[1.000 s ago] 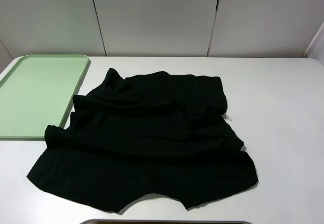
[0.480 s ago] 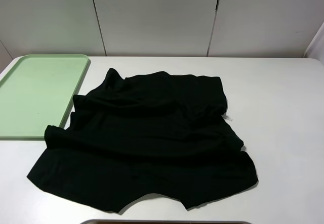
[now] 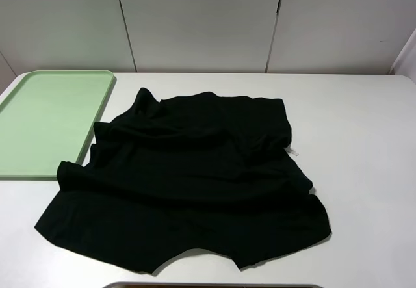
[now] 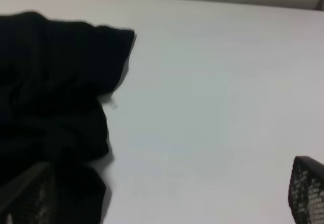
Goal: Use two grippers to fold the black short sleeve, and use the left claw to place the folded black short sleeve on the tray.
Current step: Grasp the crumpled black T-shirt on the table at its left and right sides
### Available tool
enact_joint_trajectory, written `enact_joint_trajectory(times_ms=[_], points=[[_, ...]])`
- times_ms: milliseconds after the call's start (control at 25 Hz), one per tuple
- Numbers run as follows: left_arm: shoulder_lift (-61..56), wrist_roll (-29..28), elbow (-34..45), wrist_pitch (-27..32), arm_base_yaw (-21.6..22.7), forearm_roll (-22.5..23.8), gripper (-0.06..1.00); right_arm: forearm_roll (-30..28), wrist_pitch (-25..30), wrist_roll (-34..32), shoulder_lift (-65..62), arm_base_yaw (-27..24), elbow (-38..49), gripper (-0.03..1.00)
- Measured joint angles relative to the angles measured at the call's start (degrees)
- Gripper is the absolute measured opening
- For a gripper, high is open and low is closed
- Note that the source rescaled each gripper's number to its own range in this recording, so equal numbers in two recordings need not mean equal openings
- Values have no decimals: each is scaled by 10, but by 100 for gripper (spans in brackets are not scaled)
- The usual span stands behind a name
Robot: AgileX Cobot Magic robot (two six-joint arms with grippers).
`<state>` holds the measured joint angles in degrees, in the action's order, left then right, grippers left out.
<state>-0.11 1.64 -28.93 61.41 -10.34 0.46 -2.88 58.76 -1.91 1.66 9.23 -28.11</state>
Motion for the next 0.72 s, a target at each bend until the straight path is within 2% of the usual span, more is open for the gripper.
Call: enact_joint_trajectory(times_ms=[160, 280, 520, 720], points=[[47, 24, -2, 0, -26, -18, 100, 38, -1, 46, 62, 0, -2, 100], [130, 53, -20, -1, -43, -34, 100, 87, -15, 112, 157, 0, -21, 100], [328, 127, -81, 5, -48, -75, 100, 168, -47, 245, 305, 0, -55, 100], [519, 156, -153, 34, -48, -103, 100, 194, -62, 318, 405, 0, -55, 100]])
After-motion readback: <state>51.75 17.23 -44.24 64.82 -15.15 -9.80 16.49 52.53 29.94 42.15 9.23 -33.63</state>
